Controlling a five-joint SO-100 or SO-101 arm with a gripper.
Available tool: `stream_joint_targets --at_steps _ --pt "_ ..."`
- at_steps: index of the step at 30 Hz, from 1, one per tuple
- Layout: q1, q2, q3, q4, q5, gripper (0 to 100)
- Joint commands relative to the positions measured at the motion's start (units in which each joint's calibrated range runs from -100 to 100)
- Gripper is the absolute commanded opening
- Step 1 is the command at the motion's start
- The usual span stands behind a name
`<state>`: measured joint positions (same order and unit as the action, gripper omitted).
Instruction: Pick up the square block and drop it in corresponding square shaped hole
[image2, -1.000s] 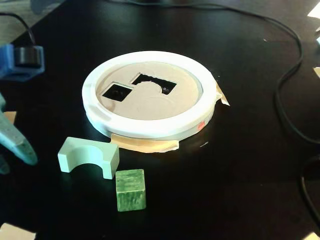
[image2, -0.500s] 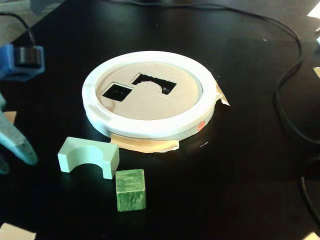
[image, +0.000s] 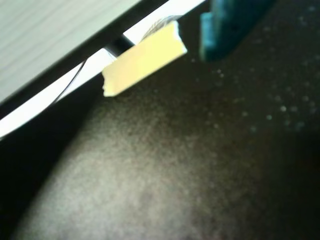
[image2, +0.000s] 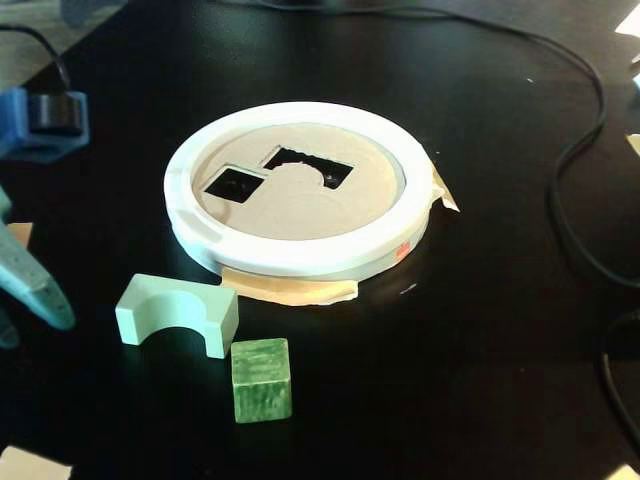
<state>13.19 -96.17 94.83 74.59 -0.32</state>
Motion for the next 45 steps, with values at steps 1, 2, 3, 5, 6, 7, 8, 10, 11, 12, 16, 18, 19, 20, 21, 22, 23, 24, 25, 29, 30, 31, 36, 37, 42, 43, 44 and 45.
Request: stream_joint_targets --at_steps 1,2,3,5,6,7,8,10,11,12,16,18,19,20,21,22,23,24,25,29,30,31,36,37,42,43,44,45 --pt "0.80 -0.70 0.16 -1.28 -0.05 78" --pt "0.80 -0.70 0.16 -1.28 -0.05 78" --pt "0.80 -0.70 0.16 -1.28 -0.05 78" --pt "0.80 -0.70 0.16 -1.28 -0.10 78" --pt "0.80 -0.70 0.16 -1.28 -0.15 78" --pt "0.80 -0.70 0.16 -1.28 -0.15 78" --pt "0.80 -0.70 0.16 -1.28 -0.15 78" --pt "0.80 -0.70 0.07 -1.38 -0.20 78" --pt "0.80 -0.70 0.07 -1.38 -0.20 78" --pt "0.80 -0.79 -0.11 -1.48 -0.20 78" --pt "-0.70 -0.70 -3.30 -3.59 -0.24 78" --pt "-0.70 -0.70 -4.84 -5.19 -0.29 78" --pt "-0.70 -0.70 -5.30 -5.80 -0.29 78" --pt "-0.83 -0.61 -5.66 -6.60 -0.29 78" --pt "-0.83 -0.61 -6.21 -7.40 -0.29 78" --pt "-0.95 0.29 -7.94 -9.01 -0.29 78" --pt "-0.95 0.38 -9.13 -9.91 -0.29 78" --pt "-0.95 0.38 -10.31 -10.61 -0.29 78" --pt "-0.95 0.47 -11.58 -11.22 -0.29 78" --pt "-0.95 2.44 -17.96 -11.82 -0.29 78" --pt "-0.95 4.05 -19.51 -11.92 -0.29 78" --pt "-1.08 6.02 -21.24 -11.92 -0.24 78" --pt "-1.08 25.36 -36.45 -16.13 0.24 77" --pt "-1.08 34.14 -42.73 -16.33 0.34 78" --pt "-1.20 62.09 -62.59 -15.13 0.54 77" --pt "-1.20 66.47 -65.59 -14.93 0.98 77" --pt "-1.70 70.24 -68.23 -14.93 1.76 77" --pt "-3.07 74.18 -70.97 -14.93 2.78 77"
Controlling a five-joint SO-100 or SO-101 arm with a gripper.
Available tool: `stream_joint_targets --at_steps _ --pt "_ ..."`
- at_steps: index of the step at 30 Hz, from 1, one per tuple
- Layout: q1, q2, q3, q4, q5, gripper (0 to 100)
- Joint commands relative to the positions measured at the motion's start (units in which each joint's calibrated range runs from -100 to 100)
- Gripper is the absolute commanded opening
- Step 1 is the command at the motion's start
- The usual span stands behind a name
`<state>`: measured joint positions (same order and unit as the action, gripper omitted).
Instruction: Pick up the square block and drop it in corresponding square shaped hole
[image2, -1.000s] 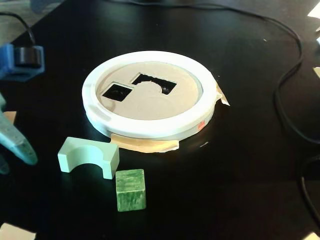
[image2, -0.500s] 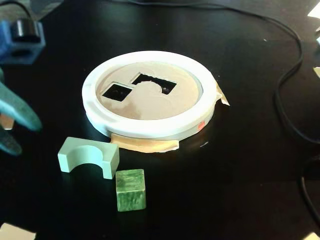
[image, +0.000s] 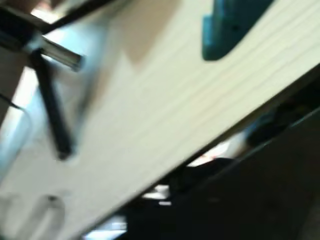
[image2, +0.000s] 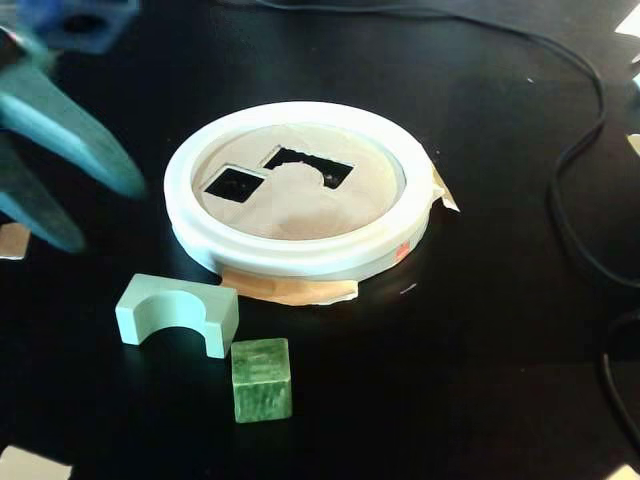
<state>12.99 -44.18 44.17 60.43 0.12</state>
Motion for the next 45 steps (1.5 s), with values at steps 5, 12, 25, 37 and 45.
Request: stream_joint_targets --at_steps 5,12,25,37,45 --pt "-6.50 39.84 -31.69 4.75 7.13 77" --pt "-6.99 55.60 -43.53 15.09 8.89 77" --pt "-12.86 66.98 -48.99 16.29 10.01 77" --pt "-12.49 67.25 -48.99 15.29 10.01 68" --pt "-12.36 68.86 -50.00 15.29 9.96 43"
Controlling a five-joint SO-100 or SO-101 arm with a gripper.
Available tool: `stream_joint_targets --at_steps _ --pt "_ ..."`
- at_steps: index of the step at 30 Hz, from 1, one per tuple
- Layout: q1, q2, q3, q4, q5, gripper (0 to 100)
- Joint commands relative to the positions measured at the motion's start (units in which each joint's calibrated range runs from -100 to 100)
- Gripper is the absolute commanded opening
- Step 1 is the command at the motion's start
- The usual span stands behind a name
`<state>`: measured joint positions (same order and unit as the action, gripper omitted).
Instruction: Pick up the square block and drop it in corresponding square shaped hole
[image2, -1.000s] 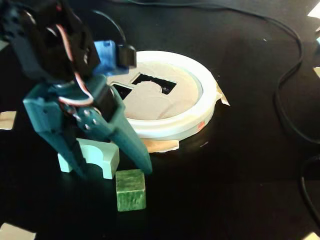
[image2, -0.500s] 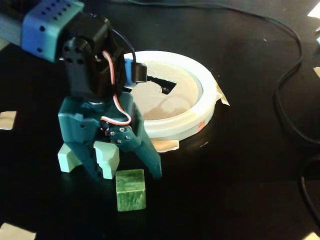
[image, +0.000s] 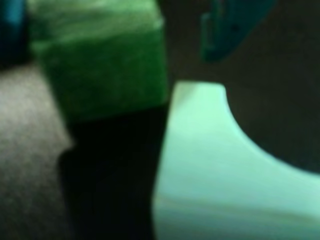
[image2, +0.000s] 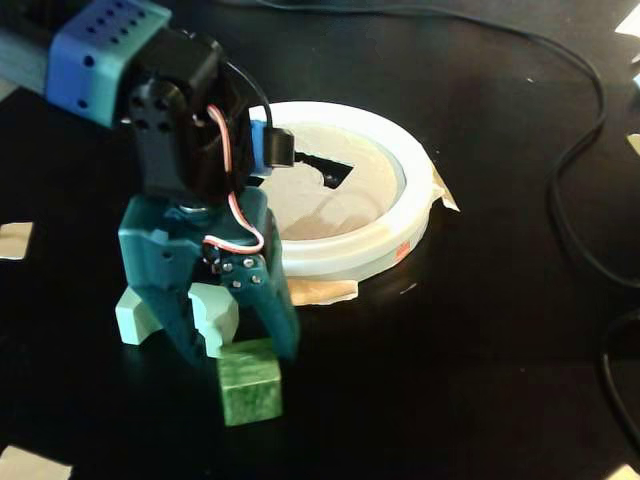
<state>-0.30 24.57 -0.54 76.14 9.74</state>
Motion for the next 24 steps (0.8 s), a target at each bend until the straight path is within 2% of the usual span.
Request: stream_joint_targets --at_steps 1,13,24 --pt "0.92 0.20 -5.29 -0.42 0.34 42" --pt "3.42 0.20 -5.29 -0.42 0.39 43" --pt "6.04 0.11 -5.29 -0.42 0.44 40"
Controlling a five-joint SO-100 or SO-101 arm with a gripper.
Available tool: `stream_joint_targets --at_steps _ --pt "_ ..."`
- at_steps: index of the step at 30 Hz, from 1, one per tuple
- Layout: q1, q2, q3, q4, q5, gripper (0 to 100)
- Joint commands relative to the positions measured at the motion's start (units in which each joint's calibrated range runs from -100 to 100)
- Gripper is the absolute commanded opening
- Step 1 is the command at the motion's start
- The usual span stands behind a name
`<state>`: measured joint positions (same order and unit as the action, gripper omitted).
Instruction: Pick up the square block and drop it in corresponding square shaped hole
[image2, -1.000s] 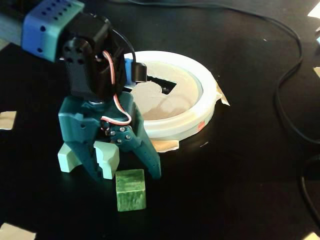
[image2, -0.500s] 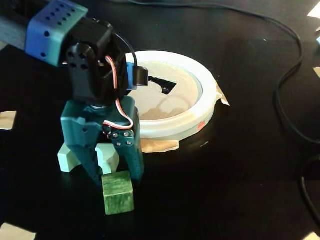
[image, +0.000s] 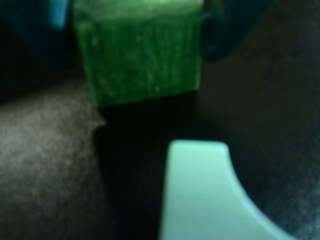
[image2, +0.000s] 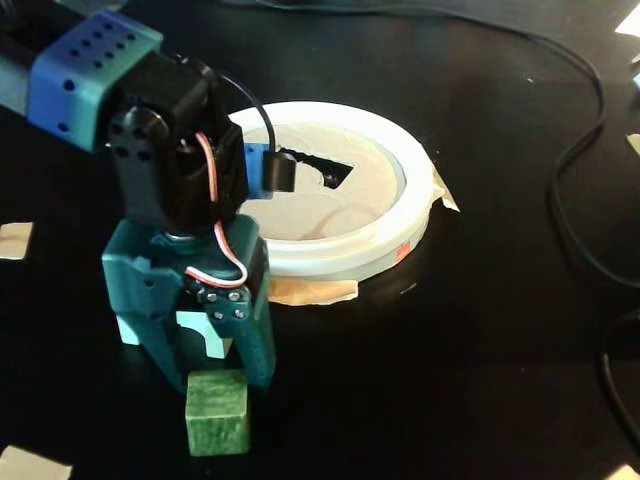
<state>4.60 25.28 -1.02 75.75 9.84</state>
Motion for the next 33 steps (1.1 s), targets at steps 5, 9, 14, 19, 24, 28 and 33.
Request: stream_joint_targets --at_steps 5,9,14,19,24,28,33 --pt "-0.10 -1.50 -4.80 0.16 -0.05 30" --pt "-0.35 -1.59 -4.80 0.26 -0.10 30" --pt "0.40 -1.68 -4.80 0.36 -0.15 29" --pt "-0.23 -1.86 -6.35 1.17 -0.15 29" --pt "0.27 -4.28 -7.35 1.47 -0.24 29" --pt "1.52 -10.01 -7.72 5.48 -0.24 29" --pt "-0.23 -16.37 -7.72 9.70 -2.69 29"
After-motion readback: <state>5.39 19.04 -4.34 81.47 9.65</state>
